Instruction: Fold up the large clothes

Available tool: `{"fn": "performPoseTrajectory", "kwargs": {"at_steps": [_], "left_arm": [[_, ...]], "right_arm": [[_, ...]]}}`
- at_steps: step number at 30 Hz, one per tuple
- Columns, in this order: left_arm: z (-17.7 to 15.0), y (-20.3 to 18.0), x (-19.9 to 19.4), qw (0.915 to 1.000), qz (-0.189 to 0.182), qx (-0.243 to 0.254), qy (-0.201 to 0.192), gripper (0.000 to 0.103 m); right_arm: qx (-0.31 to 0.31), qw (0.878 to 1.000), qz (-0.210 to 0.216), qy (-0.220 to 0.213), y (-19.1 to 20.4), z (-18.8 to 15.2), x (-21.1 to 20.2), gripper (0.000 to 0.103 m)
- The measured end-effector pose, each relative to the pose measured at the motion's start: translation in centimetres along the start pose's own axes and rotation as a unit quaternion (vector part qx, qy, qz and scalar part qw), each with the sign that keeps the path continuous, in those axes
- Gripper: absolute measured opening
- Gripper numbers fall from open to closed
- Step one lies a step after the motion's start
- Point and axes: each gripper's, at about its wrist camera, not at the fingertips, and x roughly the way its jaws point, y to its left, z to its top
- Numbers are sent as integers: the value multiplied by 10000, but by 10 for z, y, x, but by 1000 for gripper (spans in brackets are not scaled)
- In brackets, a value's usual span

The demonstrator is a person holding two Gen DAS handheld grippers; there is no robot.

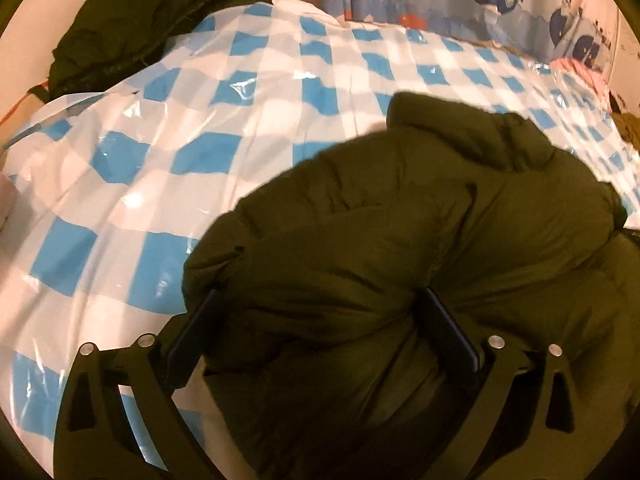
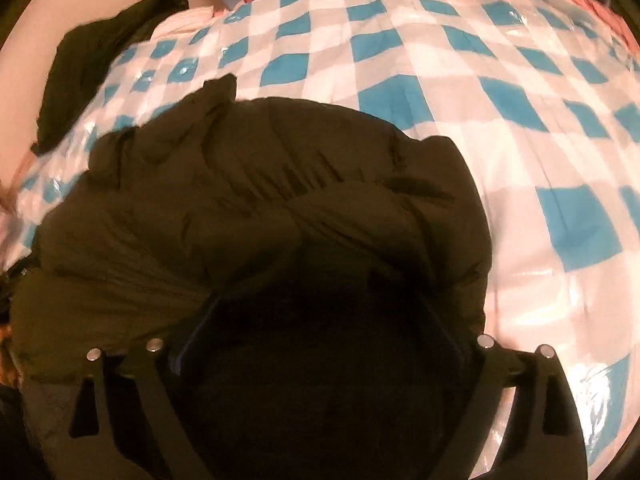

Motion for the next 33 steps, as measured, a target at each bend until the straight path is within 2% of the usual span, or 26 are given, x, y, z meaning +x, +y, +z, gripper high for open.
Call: {"fn": "performPoseTrajectory", "kwargs": {"at_steps": [3, 7, 11, 15, 20, 23, 25, 27, 30, 31, 33], "left_arm": [[1, 2, -14, 9999, 116, 86, 83, 95], [-9, 5, -71, 9997, -85, 206, -141, 95], [-47, -16, -127, 9971, -83, 665, -355, 95], [-93, -49, -160, 9907, 164, 1302, -354, 95], [-155, -69, -179, 9866, -497, 1543, 187, 95], [-190, -68, -178, 9805, -411, 1798, 685, 95], [-206, -57, -183, 9783, -184, 1876, 864, 95], [-214, -45, -193, 9791, -97, 1765, 1008, 95], [-226, -22, -214, 9863, -186, 1241, 1069, 95], [-230, -16, -220, 9883, -339, 1034, 1073, 95], [-246, 3, -237, 9893, -928, 382, 1061, 95]], "right_arm": [[42, 9998, 31, 181, -3, 5, -8, 89], [1, 9975, 662, -249, 2, -14, -69, 89], [-249, 9970, 708, -200, 2, -54, -115, 90], [-160, 9974, 689, 133, -11, -101, -131, 90], [308, 9958, 777, 363, -46, -169, -147, 90], [734, 9907, 1096, 344, -68, -203, -167, 90], [956, 9857, 1360, 289, -79, -221, -179, 90], [1072, 9807, 1607, 312, -83, -236, -187, 90], [1217, 9674, 2169, 484, -90, -259, -199, 90], [1292, 9608, 2392, 537, -90, -261, -198, 90], [1436, 9475, 2797, 580, -92, -270, -204, 90]]}}
